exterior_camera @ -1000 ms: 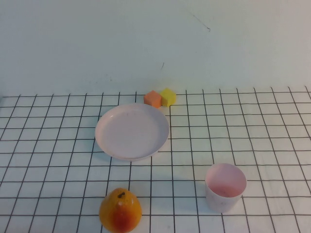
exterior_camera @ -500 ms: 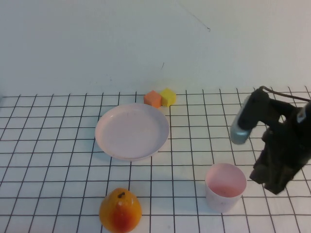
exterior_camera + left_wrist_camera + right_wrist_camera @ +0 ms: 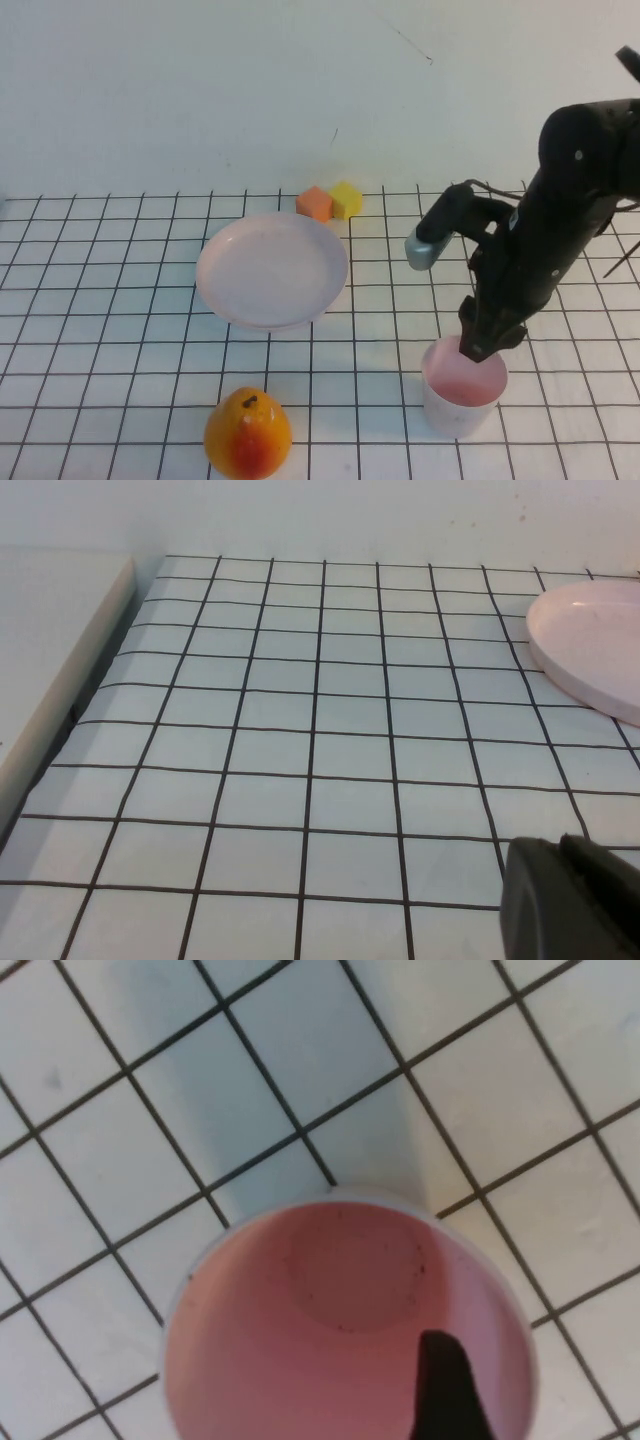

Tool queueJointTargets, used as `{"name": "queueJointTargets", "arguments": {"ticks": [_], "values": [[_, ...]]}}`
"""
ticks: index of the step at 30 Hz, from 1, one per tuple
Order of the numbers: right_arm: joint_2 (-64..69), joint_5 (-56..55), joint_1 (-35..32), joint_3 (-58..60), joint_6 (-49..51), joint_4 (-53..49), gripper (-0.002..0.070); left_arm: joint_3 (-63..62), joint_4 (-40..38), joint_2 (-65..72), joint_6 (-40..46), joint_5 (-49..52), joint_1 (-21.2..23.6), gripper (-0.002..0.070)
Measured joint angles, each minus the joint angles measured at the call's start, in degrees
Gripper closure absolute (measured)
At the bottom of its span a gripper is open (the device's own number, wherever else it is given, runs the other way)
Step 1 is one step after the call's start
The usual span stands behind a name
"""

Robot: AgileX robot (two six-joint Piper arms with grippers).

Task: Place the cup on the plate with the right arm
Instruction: Pick up the cup from the table, then place the cup on the plate

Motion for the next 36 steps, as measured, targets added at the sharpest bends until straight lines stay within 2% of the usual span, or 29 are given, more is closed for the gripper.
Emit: {"name": "queueJointTargets", "arguments": {"ticks": [4,6,8,9,12,18,22,28,36], "values": [[2.81,0.0,0.0,0.0,0.12,0.0,0.0312,0.0,0.0,0.0,0.0,0.0,0.0,0.0678],[3.61,0.0,0.0,0.0,0.12,0.0,0.039,0.0,0.0,0.0,0.0,0.0,0.0,0.0678],[4.09,0.0,0.0,0.0,-0.19,0.15,0.0528,0.0,0.0,0.0,0.0,0.0,0.0,0.0678],[4.04,0.0,0.0,-0.11,-0.57,0.14,0.0572,0.0,0.0,0.0,0.0,0.0,0.0,0.0678],[4.13,0.69,0.0,-1.27,-2.17,0.22,0.0648,0.0,0.0,0.0,0.0,0.0,0.0,0.0678],[4.66,1.64,0.0,-9.24,-3.9,0.76,0.0657,0.0,0.0,0.0,0.0,0.0,0.0,0.0677],[6.96,-2.81,0.0,-17.89,-3.99,5.82,0.0657,0.0,0.0,0.0,0.0,0.0,0.0,0.0677],[14.23,-10.64,0.75,-29.02,-4.22,14.99,0.0657,0.0,0.0,0.0,0.0,0.0,0.0,0.0677],[24.48,-11.0,2.99,-38.28,-5.7,15.9,0.0657,0.0,0.0,0.0,0.0,0.0,0.0,0.0677]]}}
